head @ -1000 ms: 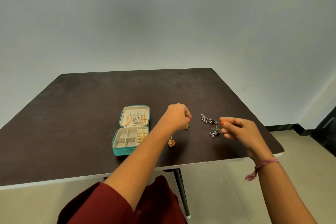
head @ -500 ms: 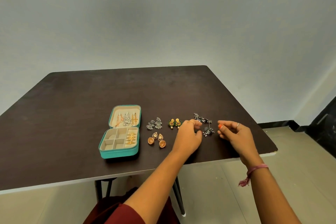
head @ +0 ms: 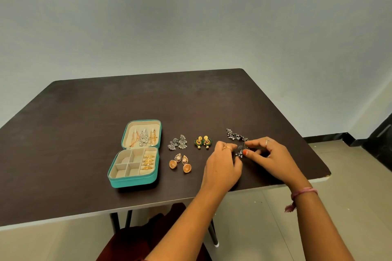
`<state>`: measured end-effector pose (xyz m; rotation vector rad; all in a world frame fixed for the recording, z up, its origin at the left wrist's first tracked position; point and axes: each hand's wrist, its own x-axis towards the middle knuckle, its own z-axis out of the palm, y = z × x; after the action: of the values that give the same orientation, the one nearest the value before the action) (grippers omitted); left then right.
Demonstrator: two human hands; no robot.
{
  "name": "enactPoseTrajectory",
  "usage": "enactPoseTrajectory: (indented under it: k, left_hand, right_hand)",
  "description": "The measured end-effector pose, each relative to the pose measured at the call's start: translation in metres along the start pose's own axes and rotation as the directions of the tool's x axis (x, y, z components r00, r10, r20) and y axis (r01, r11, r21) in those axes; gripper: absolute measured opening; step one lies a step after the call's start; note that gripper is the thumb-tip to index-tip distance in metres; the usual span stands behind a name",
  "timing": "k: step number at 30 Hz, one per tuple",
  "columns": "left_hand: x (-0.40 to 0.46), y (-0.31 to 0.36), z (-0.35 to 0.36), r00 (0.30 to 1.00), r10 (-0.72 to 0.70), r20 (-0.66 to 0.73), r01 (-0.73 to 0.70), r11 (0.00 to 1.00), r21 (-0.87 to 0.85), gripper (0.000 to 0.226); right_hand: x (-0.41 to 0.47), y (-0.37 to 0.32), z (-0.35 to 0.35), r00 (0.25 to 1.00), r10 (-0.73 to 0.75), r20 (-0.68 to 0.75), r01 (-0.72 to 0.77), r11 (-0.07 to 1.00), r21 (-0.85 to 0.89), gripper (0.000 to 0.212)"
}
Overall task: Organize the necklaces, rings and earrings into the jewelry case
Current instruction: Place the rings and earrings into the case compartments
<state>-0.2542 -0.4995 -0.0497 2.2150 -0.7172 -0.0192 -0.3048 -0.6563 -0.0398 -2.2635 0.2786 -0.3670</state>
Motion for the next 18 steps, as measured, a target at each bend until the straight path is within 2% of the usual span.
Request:
enactPoseTrajectory:
  k: [4,7,12,18]
  left_hand:
    - [0.001,-0.001,0.0,1.0,0.006,-0.013,-0.006,1.0,0.018,0.033]
    - [0.002,-0.002,0.002,1.0,0.016,-0.02,-0.015,0.999,0.029,0.031]
    - [0.001,-0.003,0.003,0.999,0.026,-0.026,-0.025,1.0,0.016,0.03]
    - [0.001,-0.002,-0.001,0.997,0.043,-0.057,-0.052,0.985,-0.166,0.026]
  right_hand:
    - [0.001,0.005,0.002,0.998,-0.024,-0.049,0.024,1.0,0.0,0.017]
    - [0.001,0.008,0.003,0.993,0.009,-0.118,0.001,0.996,0.084,0.015]
    - [-0.001,0.011,0.003,0.988,0.061,-0.145,-0.02,0.964,0.266,0.016]
    - [-0.002,0.008,0.0,0.97,0.169,-0.172,-0.063,0.866,0.497,0.018]
